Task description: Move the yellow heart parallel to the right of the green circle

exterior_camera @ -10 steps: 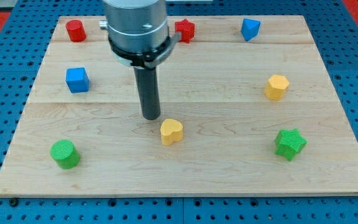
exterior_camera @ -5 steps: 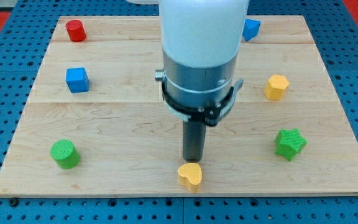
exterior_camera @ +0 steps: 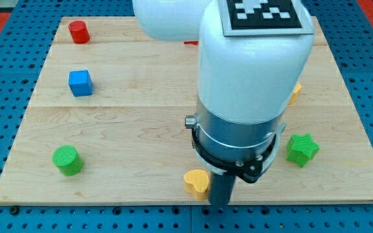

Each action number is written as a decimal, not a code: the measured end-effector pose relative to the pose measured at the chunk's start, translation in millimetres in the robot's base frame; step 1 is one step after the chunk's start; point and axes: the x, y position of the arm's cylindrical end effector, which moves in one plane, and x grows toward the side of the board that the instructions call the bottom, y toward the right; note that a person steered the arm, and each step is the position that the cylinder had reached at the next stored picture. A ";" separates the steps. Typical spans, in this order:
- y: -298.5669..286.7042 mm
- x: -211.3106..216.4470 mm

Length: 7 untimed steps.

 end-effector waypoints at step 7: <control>-67.0 -102.7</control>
